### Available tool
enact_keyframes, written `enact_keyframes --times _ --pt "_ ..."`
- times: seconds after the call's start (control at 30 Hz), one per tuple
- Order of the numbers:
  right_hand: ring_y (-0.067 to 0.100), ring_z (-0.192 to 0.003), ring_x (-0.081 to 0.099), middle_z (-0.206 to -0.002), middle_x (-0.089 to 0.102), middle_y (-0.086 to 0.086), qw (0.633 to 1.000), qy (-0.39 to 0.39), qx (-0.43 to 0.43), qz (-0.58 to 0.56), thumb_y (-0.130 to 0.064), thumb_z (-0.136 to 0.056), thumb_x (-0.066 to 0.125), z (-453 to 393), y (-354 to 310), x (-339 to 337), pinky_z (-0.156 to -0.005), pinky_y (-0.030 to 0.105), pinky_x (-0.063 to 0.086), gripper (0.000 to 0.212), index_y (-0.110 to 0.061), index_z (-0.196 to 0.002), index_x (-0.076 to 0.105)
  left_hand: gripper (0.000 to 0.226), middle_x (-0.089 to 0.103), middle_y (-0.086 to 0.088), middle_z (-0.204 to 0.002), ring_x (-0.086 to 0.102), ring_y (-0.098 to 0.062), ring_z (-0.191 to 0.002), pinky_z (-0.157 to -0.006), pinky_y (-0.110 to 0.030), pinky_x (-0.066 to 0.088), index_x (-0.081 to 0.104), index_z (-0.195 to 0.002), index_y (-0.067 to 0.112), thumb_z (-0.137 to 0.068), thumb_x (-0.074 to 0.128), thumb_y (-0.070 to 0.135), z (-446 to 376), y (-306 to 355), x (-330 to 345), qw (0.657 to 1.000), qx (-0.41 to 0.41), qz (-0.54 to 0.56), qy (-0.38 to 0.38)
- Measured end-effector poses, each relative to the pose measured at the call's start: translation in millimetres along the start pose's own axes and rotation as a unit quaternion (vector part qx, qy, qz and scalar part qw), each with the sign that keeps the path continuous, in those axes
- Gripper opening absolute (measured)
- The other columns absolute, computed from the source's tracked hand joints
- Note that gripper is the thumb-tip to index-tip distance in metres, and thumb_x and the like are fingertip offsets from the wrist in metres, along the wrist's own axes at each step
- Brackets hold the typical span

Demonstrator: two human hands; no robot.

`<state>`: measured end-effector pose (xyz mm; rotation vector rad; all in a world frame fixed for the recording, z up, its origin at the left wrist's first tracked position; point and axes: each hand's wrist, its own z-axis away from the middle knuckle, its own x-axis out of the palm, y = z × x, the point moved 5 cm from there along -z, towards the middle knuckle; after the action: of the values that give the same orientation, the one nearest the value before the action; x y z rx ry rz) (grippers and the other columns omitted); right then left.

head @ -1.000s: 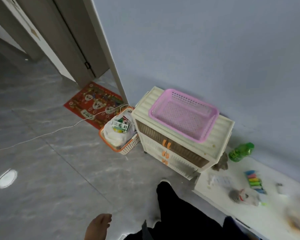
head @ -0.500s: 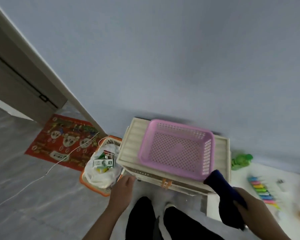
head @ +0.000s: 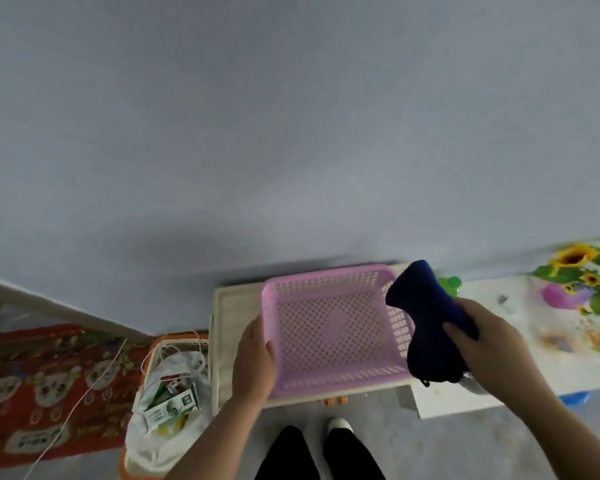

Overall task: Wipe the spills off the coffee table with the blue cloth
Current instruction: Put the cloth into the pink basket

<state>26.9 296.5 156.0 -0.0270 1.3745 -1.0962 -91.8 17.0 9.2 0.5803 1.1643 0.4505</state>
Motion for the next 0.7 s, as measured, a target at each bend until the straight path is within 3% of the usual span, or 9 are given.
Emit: enact_keyframes --times 0.17,0.3,0.33,0.4,0.43,0.6,0.7 --pt "0.021 -0.061 0.052 -0.071 0.059 0.005 1.0 -0.001 -0.016 0.007 -0.003 -0.09 0.049 -37.4 -6.2 64.2 -0.049 0.023 0.033 0.028 -0.011 -0.115 0.058 0.043 0.046 -0.009 -0.141 0.045 -0.02 -0.129 -0.107 -0.036 0.039 0.042 -0.138 0.006 -0.095 0.038 0.002 3.4 -11.7 10.3 0.999 0.0 0.002 0.032" --pt "0.007 -0.052 0.044 -0.066 0.051 -0.002 1.0 0.001 0.005 0.009 0.001 -0.092 0.041 -54.1 -3.9 123.8 -0.041 0.014 0.032 0.034 -0.01 -0.122 0.054 0.042 0.047 -0.008 -0.141 0.047 -0.018 -0.128 -0.105 -0.035 0.041 0.042 -0.138 0.007 -0.096 0.039 0.005 3.2 -17.7 13.9 0.999 0.009 -0.005 0.041" --pt "0.008 -0.055 0.049 -0.071 0.054 -0.001 1.0 -0.017 0.003 0.011 0.001 -0.093 0.038 -58.3 -5.1 140.8 -0.045 0.014 0.039 0.037 -0.013 -0.124 0.052 0.041 0.048 -0.007 -0.14 0.049 -0.017 -0.126 -0.103 -0.035 0.043 0.043 -0.137 0.007 -0.096 0.039 0.006 2.8 -18.4 14.7 0.999 0.008 -0.004 0.048" --pt "0.019 -0.069 0.059 -0.088 0.062 0.005 0.997 -0.078 0.003 0.026 -0.001 -0.094 0.035 -61.1 -10.6 174.9 -0.06 0.032 0.053 0.037 -0.016 -0.124 0.049 0.039 0.051 -0.006 -0.137 0.051 -0.017 -0.123 -0.102 -0.036 0.045 0.046 -0.135 0.008 -0.096 0.04 0.007 3.2 -18.1 14.7 0.998 0.006 -0.001 0.061" --pt "0.024 -0.075 0.061 -0.095 0.064 0.008 0.994 -0.108 0.005 0.034 -0.002 -0.093 0.034 -59.9 -13.8 190.7 -0.064 0.036 0.053 0.037 -0.016 -0.124 0.049 0.037 0.054 -0.006 -0.133 0.054 -0.017 -0.12 -0.1 -0.035 0.046 0.048 -0.133 0.008 -0.097 0.04 0.008 3.7 -18.3 14.7 0.998 0.008 0.002 0.067" --pt "0.026 -0.097 0.06 -0.113 0.061 0.009 0.982 -0.185 -0.003 0.046 -0.008 -0.094 0.036 -45.5 -24.1 245.1 -0.078 0.034 0.05 0.031 -0.014 -0.122 0.048 0.028 0.064 -0.004 -0.115 0.06 -0.014 -0.104 -0.092 -0.031 0.051 0.058 -0.119 0.008 -0.096 0.041 0.007 3.2 -18.8 13.6 0.995 0.024 0.033 0.091" --pt "0.024 -0.125 0.043 -0.136 0.047 0.007 0.972 -0.214 -0.034 0.092 -0.012 -0.095 0.041 -43.3 -27.3 263.9 -0.101 0.032 0.041 0.039 -0.013 -0.134 0.043 0.028 0.063 -0.001 -0.117 0.059 -0.011 -0.105 -0.094 -0.026 0.049 0.057 -0.12 0.01 -0.096 0.043 0.007 2.9 -20.9 14.5 0.994 0.031 0.038 0.095"
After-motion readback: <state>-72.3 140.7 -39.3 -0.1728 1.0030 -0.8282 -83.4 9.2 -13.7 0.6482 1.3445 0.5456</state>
